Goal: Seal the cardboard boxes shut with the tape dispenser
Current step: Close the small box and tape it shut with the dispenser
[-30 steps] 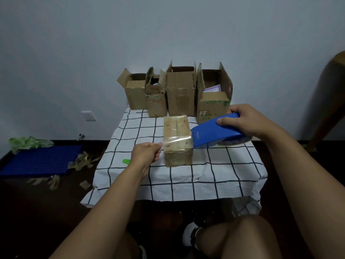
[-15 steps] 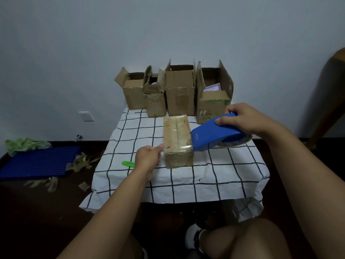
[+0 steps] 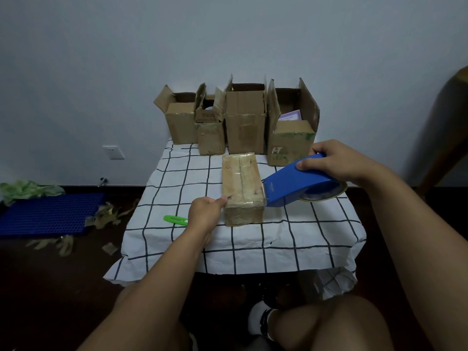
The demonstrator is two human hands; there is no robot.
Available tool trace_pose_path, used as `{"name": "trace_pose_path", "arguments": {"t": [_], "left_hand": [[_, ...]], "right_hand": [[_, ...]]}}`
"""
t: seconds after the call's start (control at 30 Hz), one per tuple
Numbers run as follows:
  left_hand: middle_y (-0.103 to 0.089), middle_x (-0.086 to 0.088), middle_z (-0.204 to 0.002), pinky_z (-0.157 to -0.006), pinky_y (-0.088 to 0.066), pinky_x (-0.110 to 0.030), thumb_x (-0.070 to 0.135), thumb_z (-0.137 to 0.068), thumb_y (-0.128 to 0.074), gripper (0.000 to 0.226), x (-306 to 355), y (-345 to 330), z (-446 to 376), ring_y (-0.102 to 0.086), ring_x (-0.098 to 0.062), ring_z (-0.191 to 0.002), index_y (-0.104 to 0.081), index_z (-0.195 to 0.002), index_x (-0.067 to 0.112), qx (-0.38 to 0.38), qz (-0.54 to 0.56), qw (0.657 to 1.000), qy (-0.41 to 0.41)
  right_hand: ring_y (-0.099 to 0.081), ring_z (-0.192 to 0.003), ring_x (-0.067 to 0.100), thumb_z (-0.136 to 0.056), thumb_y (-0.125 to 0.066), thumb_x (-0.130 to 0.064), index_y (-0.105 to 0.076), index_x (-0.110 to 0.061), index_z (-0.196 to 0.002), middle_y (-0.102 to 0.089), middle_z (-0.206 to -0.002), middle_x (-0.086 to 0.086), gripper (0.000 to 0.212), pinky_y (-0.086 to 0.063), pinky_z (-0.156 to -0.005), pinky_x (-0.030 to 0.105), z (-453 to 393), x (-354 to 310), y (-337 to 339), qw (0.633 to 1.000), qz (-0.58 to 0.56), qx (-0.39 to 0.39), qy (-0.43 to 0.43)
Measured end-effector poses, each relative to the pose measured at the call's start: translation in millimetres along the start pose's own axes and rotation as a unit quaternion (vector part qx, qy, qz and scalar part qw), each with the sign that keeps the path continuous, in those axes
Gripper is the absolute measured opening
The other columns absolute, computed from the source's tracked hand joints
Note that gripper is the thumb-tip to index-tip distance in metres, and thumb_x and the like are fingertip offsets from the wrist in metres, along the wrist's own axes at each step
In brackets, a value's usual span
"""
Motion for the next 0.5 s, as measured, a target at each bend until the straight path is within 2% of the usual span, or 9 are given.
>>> {"name": "trace_pose_path", "arguments": {"t": [0.1, 0.27, 0.5], "left_hand": [[-0.039, -0.004, -0.058, -0.058, -0.031, -0.03, 0.029, -0.089, -0.07, 0.044, -1.1, -0.4, 0.1, -0.036, -0.018, -0.055, -0.04, -0.059, 0.017, 0.001, -0.001, 1.0, -0.001], [-0.04, -0.003, -0.059, -0.057, -0.031, -0.029, 0.029, -0.09, -0.069, 0.043, -1.9, -0.7, -0.2, -0.036, -0.018, -0.055, -0.041, -0.06, 0.017, -0.001, -0.007, 1.0, 0.0], [-0.044, -0.002, -0.06, -0.053, -0.029, -0.027, 0.029, -0.089, -0.069, 0.038, -5.3, -0.8, -1.2, -0.038, -0.016, -0.053, -0.045, -0.063, 0.016, -0.005, -0.008, 1.0, 0.0]], "right_hand": [[-0.065, -0.077, 0.024, -0.089, -0.069, -0.044, -0.061, -0.01, -0.082, -0.066, -0.085, 0.011, 0.036, -0.049, -0.069, 0.03, -0.1, 0.4, -1.4, 1.0, 0.0, -0.002, -0.004], [-0.062, -0.074, 0.023, -0.088, -0.07, -0.043, -0.061, -0.006, -0.083, -0.064, -0.083, 0.012, 0.039, -0.047, -0.068, 0.031, 0.4, 2.0, -4.5, 1.0, -0.002, -0.002, -0.011], [-0.057, -0.068, 0.018, -0.089, -0.069, -0.042, -0.058, -0.013, -0.074, -0.06, -0.076, 0.006, 0.034, -0.042, -0.063, 0.029, 2.5, 3.4, -8.9, 1.0, 0.005, 0.0, -0.021]]}}
Point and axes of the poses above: each hand's wrist, its own z-axis away from the middle knuckle, its own y-axis out of the back of the hand, x = y × z, the point moved 6 cm from there along -z, towards the middle knuckle
